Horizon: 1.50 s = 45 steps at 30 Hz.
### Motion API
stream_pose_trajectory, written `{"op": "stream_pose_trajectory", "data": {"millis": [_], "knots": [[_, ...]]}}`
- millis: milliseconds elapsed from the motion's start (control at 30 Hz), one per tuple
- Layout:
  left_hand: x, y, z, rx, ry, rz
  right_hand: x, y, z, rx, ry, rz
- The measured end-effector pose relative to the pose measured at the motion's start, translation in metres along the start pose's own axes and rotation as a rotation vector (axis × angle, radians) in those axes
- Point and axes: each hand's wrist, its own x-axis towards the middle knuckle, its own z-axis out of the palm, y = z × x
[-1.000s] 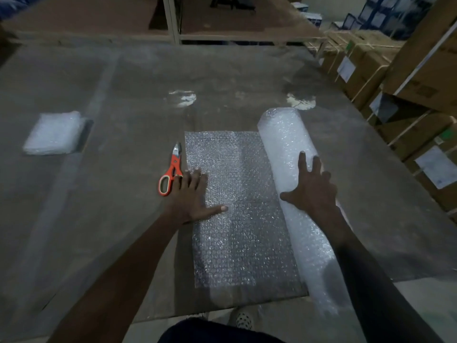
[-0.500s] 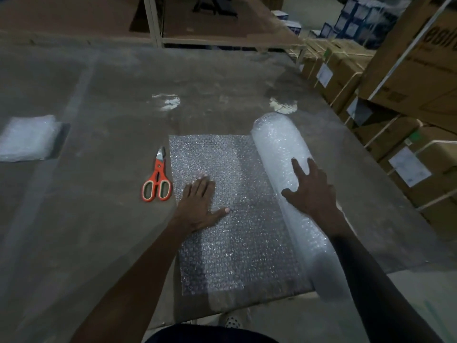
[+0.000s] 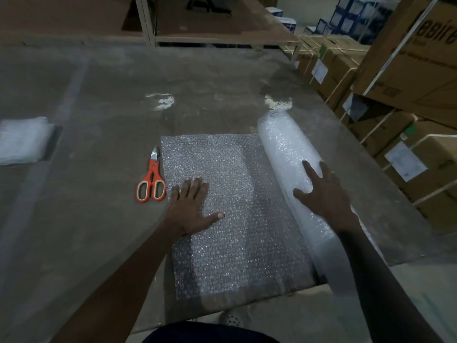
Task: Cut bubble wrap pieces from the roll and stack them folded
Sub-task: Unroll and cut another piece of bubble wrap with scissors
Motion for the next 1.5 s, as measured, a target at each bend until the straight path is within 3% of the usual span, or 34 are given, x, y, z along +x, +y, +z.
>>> {"op": "stream_pose_trajectory", "data": {"millis": [400, 500, 600, 767, 900, 1167, 1333, 1400, 1500], "knots": [[-0.008, 0.002, -0.012, 0.009, -0.011, 0.013, 0.003, -0.013, 0.000, -0.107, 0.018, -0.034], [-0.024, -0.007, -0.013, -0.009, 0.056, 0.011, -0.001, -0.042, 0.003, -0.127, 0.149, -0.156], [-0.046, -0.035, -0.013, 0.033, 0.164, -0.041, -0.011, -0.088, 0.020, 0.021, 0.220, -0.375], [-0.095, -0.082, -0.032, 0.005, 0.212, -0.253, -0.027, -0.194, 0.054, 0.308, -0.042, -0.545], [-0.123, -0.127, -0.038, 0.011, 0.204, -0.367, -0.030, -0.275, 0.078, 0.481, -0.100, -0.514], [-0.133, -0.157, -0.038, 0.024, 0.164, -0.363, -0.017, -0.362, 0.105, 0.252, -0.060, -0.358], [-0.133, -0.161, -0.031, 0.054, 0.200, -0.366, 0.003, -0.375, 0.100, 0.213, -0.200, -0.304], [-0.133, -0.161, -0.031, 0.055, 0.221, -0.355, 0.009, -0.374, 0.094, 0.353, -0.254, -0.226], [-0.134, -0.161, -0.032, 0.057, 0.229, -0.345, 0.000, -0.359, 0.082, 0.917, -0.436, -0.084]]}}
